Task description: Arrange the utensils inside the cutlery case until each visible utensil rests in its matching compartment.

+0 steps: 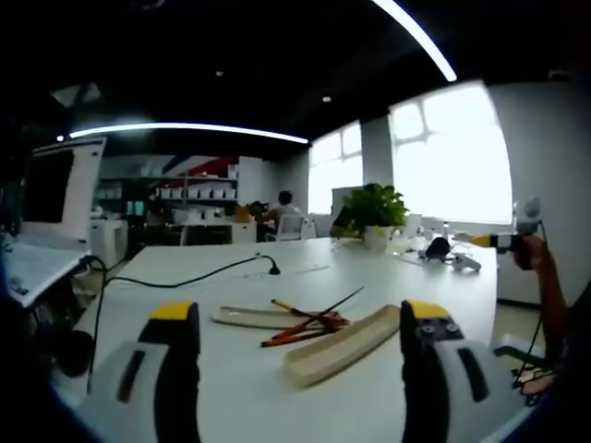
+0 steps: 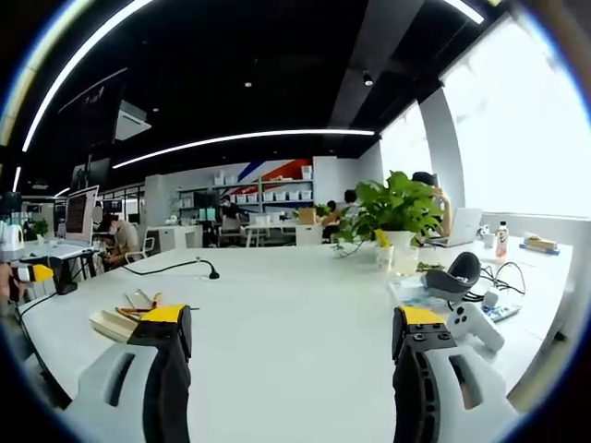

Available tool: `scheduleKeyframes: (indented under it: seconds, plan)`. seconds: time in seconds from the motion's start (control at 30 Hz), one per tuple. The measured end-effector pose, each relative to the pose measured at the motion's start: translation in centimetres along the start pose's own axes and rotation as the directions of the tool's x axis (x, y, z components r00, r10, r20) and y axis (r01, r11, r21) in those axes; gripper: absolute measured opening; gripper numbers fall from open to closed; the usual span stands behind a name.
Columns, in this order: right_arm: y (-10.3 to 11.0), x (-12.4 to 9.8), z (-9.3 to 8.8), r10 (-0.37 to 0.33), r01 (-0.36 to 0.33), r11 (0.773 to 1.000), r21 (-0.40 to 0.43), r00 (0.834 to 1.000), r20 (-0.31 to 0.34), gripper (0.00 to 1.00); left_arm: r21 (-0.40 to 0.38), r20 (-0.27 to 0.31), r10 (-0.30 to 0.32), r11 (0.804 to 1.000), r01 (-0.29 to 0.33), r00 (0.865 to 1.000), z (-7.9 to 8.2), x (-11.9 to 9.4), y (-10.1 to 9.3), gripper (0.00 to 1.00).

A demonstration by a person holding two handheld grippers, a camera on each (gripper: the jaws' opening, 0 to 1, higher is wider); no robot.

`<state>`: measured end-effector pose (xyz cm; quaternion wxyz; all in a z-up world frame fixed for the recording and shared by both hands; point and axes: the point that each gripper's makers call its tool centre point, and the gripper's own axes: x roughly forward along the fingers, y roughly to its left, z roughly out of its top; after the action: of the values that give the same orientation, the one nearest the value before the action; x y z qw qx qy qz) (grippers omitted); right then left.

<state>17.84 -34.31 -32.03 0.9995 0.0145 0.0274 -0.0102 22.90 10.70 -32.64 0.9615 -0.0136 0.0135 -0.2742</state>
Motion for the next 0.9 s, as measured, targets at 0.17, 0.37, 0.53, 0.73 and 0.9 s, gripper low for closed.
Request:
scheduleKeyframes:
  seconds: [0.17,0.37,0.53,0.73,0.9]
  plan:
    - [0.1,0.2,0.0,0.005,-0.005,1.000,-0.002,1.000,0.003,0.94,-0.009,0.000,0.011,1.000,-0.011,1.000,-0.1,0.1,0.6,0.91]
    - [0.4,0.3,0.1,0.015,-0.015,1.000,-0.023,1.000,0.011,0.94,-0.010,-0.007,0.023,1.000,-0.023,1.000,-0.4,0.2,1.0,0.89]
    - [1.1,0.8,-0.2,0.030,-0.030,0.999,-0.033,1.000,0.006,0.93,-0.007,-0.016,0.021,1.000,-0.021,1.000,-0.7,0.5,1.0,0.89]
    - [2.1,1.1,-0.5,0.050,-0.050,0.997,-0.053,0.999,-0.004,0.92,-0.001,-0.018,0.006,1.000,-0.006,1.000,-0.7,0.5,0.5,0.89]
    - [2.5,1.3,-0.7,0.060,-0.060,0.996,-0.063,0.998,-0.013,0.90,0.010,-0.022,-0.006,1.000,0.006,1.000,-0.6,0.6,0.2,0.86]
